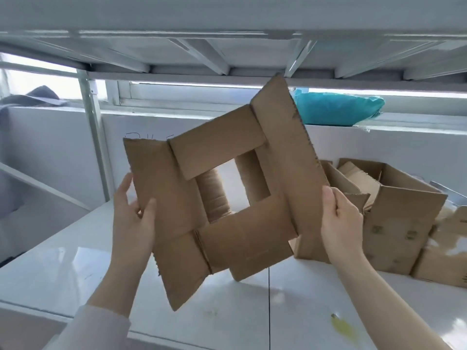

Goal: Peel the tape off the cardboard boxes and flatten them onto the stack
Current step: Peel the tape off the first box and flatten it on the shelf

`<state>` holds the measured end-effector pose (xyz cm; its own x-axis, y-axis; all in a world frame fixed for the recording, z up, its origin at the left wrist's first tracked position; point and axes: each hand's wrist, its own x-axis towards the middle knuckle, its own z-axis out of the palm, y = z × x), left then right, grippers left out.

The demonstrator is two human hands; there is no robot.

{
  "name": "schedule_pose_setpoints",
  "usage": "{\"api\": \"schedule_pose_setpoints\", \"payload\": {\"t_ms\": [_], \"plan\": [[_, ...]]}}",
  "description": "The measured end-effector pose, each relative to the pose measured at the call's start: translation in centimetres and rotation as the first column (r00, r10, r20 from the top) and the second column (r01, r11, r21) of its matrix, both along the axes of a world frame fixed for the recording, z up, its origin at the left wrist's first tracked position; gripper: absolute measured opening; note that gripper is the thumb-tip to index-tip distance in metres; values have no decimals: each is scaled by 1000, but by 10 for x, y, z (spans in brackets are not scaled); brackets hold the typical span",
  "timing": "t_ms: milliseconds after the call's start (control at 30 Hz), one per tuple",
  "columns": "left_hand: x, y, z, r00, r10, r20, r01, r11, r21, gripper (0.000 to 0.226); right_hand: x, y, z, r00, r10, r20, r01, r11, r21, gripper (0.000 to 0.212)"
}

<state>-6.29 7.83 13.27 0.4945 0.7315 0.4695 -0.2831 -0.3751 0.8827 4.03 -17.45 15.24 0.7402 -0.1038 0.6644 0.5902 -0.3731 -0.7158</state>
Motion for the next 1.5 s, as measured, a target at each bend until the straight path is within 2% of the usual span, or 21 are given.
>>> {"api": "schedule_pose_setpoints", "payload": {"t_ms": [67,100,167,200,300,400,467,600,667,733,900,1033,1100,1167,1233,1300,1367,1400,1433,1467,1500], "plan": [[0,9,-10,984,160,-79,-134,954,269,75,-3,-3,-11,999,51,4,-51,999,1,42],[3,10,-12,942,325,-86,-253,853,456,82,-5,-1,-15,997,80,9,-80,997,-21,40],[13,14,-11,804,595,-16,-328,465,822,93,-8,4,-21,992,122,36,-120,991,-52,36],[18,18,-7,766,643,-16,-276,351,895,99,-9,7,-20,990,132,48,-129,990,-56,35],[29,27,14,672,730,-120,-144,288,947,113,-7,11,-13,988,131,78,-124,989,-79,33],[36,33,32,559,816,-148,-42,206,978,96,-5,11,-9,985,151,85,-139,982,-129,36],[44,42,34,538,827,-164,47,165,985,80,-4,11,-7,984,165,63,-153,975,-159,26],[45,58,32,702,691,-172,77,166,983,39,3,13,-1,987,149,59,-131,963,-237,23],[37,63,38,737,641,-212,30,282,959,26,7,14,1,987,146,71,-120,953,-280,26],[34,69,38,775,575,-263,11,404,915,35,10,18,1,985,158,71,-129,943,-307,25],[24,69,20,819,325,-473,218,586,780,79,7,36,7,965,215,147,-156,929,-336,31],[15,79,28,824,373,-427,81,668,740,50,9,46,12,941,283,185,-176,877,-447,43],[8,94,34,854,387,-348,-23,696,717,35,9,48,14,919,249,306,-38,829,-559,64],[0,108,33,861,395,-321,-35,675,737,30,8,59,13,808,183,560,276,722,-634,82],[-8,116,30,869,390,-305,-48,680,732,28,6,80,-3,631,339,698,486,529,-696,67],[-16,119,26,878,377,-294,-61,698,713,27,5,101,-28,583,544,604,536,300,-789,46],[-21,121,23,874,381,-303,-74,718,692,27,2,114,-43,663,614,428,465,111,-878,62],[-23,122,20,867,385,-316,-80,733,675,28,-2,114,-44,675,613,412,444,108,-889,52],[-26,123,15,854,393,-341,-79,745,662,29,-5,112,-41,647,628,432,431,167,-887,32],[-29,126,9,842,407,-354,-84,747,660,30,-9,109,-35,644,625,441,381,238,-893,17],[-34,130,0,837,419,-353,-94,744,661,32,-8,104,-32,610,616,498,359,345,-867,17]]}}
